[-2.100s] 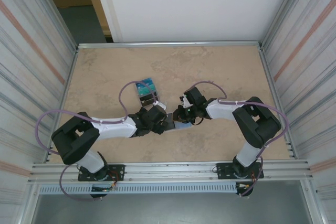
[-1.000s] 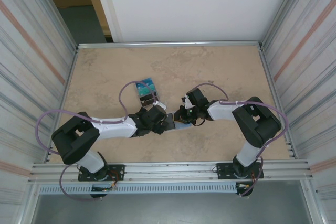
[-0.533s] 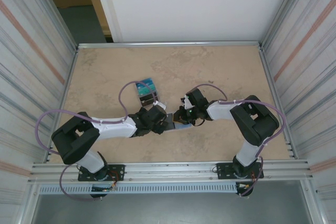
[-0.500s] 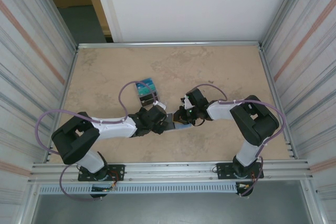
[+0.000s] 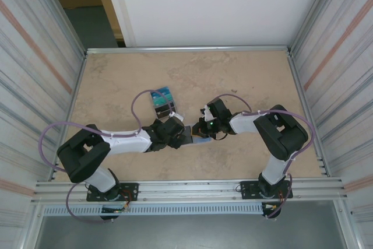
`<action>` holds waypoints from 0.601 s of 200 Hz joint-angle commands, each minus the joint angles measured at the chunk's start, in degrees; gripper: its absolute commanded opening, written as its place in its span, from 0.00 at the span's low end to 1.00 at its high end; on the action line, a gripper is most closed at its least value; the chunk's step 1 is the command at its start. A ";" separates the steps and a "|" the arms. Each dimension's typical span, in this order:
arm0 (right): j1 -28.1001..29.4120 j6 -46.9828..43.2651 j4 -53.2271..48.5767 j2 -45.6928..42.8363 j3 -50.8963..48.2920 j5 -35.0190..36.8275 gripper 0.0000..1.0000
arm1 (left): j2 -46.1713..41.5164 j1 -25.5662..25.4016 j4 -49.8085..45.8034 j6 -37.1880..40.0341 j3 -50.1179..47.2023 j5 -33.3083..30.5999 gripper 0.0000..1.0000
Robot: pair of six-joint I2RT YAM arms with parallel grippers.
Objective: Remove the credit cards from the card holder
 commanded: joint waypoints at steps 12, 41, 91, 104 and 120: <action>0.46 0.93 1.32 1.14 -0.49 -1.99 0.00 | 0.54 0.07 -1.47 -1.12 0.70 0.83 0.99; 0.03 0.33 -0.42 0.53 -0.45 -0.56 0.00 | -0.26 0.08 -2.22 -1.15 0.65 0.51 0.99; -0.12 -1.68 -5.81 -0.93 0.62 2.76 0.00 | -1.67 0.08 -3.15 -1.31 0.56 -0.13 0.99; -0.12 -2.35 -7.16 -1.30 1.03 3.65 0.00 | -1.64 0.08 -3.18 -1.31 0.74 -0.22 0.99; -0.10 -3.07 -9.01 -1.86 1.64 4.84 0.00 | -1.41 0.03 -3.10 -1.31 0.70 -0.16 0.99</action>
